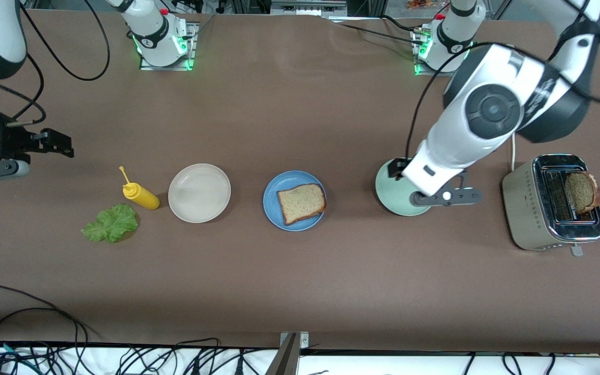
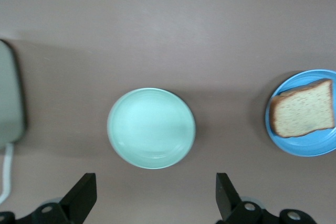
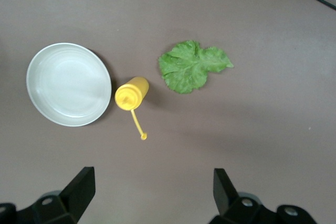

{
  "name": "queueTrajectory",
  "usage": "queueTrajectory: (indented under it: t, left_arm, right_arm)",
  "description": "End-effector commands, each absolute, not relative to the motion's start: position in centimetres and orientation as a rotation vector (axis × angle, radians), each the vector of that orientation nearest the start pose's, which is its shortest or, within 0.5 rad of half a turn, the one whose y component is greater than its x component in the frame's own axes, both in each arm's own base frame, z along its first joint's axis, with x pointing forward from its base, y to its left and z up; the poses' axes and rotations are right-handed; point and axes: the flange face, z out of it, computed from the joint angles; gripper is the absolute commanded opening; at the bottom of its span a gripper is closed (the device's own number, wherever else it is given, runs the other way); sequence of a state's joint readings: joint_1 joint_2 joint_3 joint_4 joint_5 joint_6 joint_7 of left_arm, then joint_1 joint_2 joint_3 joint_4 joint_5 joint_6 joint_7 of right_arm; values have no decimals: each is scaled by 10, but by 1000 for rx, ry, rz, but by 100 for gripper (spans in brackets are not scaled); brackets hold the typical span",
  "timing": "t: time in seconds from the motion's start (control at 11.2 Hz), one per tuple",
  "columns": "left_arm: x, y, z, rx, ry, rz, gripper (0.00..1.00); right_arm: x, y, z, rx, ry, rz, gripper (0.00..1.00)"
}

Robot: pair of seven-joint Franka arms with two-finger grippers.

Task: Make sandwich in blue plate with both arms
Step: 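Raise the left gripper toward the toaster while the right gripper reaches the lettuce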

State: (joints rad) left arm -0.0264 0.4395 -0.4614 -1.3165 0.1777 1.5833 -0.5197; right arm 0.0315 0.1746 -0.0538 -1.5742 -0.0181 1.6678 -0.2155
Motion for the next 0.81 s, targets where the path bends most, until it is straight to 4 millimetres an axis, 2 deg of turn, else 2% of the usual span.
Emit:
queueTrajectory:
  t: [0.0, 0.09, 0.18, 0.27, 0.36, 0.45, 0.54, 0.72]
  left_arm:
    - [611, -201, 539, -3048, 61, 145, 100]
    - [609, -187, 553, -3083, 14, 150, 100]
    - [607, -175, 565, -3126, -23, 150, 100]
    - [605, -167, 573, -3131, -27, 148, 100]
    - [601, -165, 572, -3112, -22, 194, 100]
    - [599, -165, 572, -3105, -22, 217, 100]
    - [598, -161, 579, -3105, -32, 207, 100]
    - [597, -148, 604, -3118, -47, 163, 100]
  right_arm:
    - [633, -36, 487, -3086, -395, 83, 100]
    - [642, -38, 475, -3082, -418, 38, 100]
    - [650, -42, 454, -3077, -414, 52, 100]
    - [659, -51, 433, -3059, -432, 31, 100]
    - [669, -52, 414, -3037, -456, -12, 100]
    - [677, -56, 386, -3025, -478, -28, 100]
    - [687, -63, 356, -3015, -509, -76, 100]
    - [698, -77, 296, -2984, -572, -141, 100]
